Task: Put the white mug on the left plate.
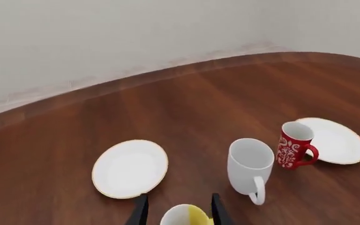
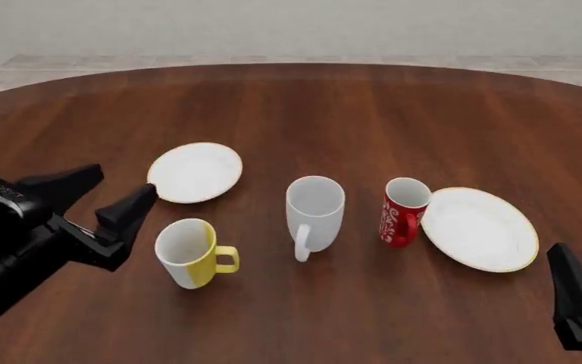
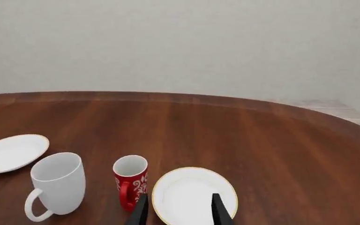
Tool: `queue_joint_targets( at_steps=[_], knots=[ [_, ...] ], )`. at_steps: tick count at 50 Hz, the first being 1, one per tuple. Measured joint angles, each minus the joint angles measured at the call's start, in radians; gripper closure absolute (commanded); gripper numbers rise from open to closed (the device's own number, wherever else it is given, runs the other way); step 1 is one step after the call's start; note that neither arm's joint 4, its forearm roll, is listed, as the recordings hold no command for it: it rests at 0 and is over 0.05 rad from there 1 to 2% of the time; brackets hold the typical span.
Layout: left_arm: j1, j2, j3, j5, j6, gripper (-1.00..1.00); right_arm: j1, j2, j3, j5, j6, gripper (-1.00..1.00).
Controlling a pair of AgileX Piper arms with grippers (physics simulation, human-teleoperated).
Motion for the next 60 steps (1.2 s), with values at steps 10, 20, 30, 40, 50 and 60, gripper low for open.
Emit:
queue_joint_targets(
  at_steps=[10, 20, 30, 40, 50, 60],
  knots=[
    [-0.063, 0.091, -0.044, -0.014, 0.016, -1.0, -0.001, -0.001, -0.007, 0.006, -0.001, -1.0],
    [-0.108, 0.148, -0.085, -0.006, 0.031, -1.0, 0.0, -0.001, -0.012, 0.01, -0.002, -1.0],
    [-0.151, 0.198, -0.131, 0.013, 0.041, -1.0, 0.0, -0.001, -0.015, 0.012, -0.003, -1.0],
    [-0.201, 0.252, -0.185, 0.043, 0.05, -1.0, 0.001, -0.001, -0.015, 0.012, -0.005, -1.0],
    [-0.244, 0.308, -0.233, 0.068, 0.054, -1.0, 0.001, -0.001, -0.012, 0.008, -0.006, -1.0],
    [-0.279, 0.368, -0.274, 0.083, 0.046, -1.0, 0.0, -0.001, -0.01, 0.006, -0.004, -1.0]
  ],
)
